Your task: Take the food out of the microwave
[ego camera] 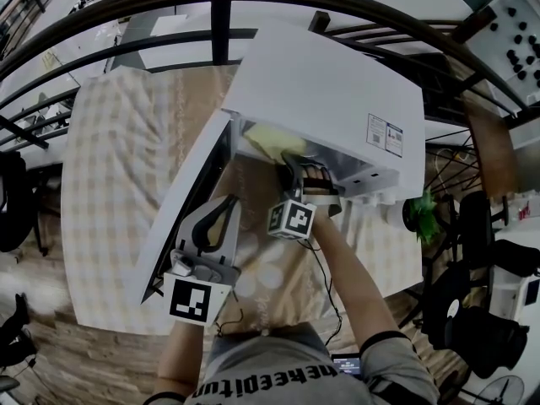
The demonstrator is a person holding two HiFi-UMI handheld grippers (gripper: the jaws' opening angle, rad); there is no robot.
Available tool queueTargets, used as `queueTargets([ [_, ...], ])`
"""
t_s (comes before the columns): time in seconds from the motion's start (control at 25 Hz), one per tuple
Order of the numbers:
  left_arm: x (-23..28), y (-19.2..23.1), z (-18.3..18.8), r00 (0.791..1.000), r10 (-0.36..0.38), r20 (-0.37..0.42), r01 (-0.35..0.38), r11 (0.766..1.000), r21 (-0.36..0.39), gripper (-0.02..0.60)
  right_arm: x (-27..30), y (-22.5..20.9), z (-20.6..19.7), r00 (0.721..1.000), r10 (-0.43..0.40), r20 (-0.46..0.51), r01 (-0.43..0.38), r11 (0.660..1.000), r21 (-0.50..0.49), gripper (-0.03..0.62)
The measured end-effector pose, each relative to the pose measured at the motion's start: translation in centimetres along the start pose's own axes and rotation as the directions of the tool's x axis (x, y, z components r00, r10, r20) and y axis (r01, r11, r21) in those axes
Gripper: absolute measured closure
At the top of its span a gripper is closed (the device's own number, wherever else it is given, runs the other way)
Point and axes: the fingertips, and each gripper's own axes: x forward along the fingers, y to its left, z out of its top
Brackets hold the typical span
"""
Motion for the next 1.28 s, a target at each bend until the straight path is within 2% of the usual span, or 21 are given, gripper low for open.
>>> queueTargets([
  [0.28, -0.4, -0.2, 0.3, 1.0, 0.018, 0.004, -0.018, 1.0, 0.0, 0.566, -1.4, -0.5, 0.2, 1.0, -0.014, 0.026, 0.014, 1.0, 0.017, 0.501],
  [0.72, -1.5, -1.5, 1.8, 0.998, 0.054, 0.042, -0.055, 0.998, 0.015, 0.566, -6.2, -2.1, 1.2, 0.994, -0.013, 0.109, -0.009, 0.98, 0.199, 0.511],
  [0.92, -1.9, -2.1, 3.8, 0.991, 0.079, 0.107, -0.084, 0.995, 0.044, 0.566, -8.3, -3.2, 1.4, 0.99, -0.002, 0.144, -0.043, 0.95, 0.308, 0.513],
  [1.28, -3.1, -3.1, 5.4, 0.985, 0.113, 0.133, -0.122, 0.991, 0.063, 0.566, -12.7, -4.3, 2.0, 0.972, 0.04, 0.231, -0.146, 0.872, 0.466, 0.511],
])
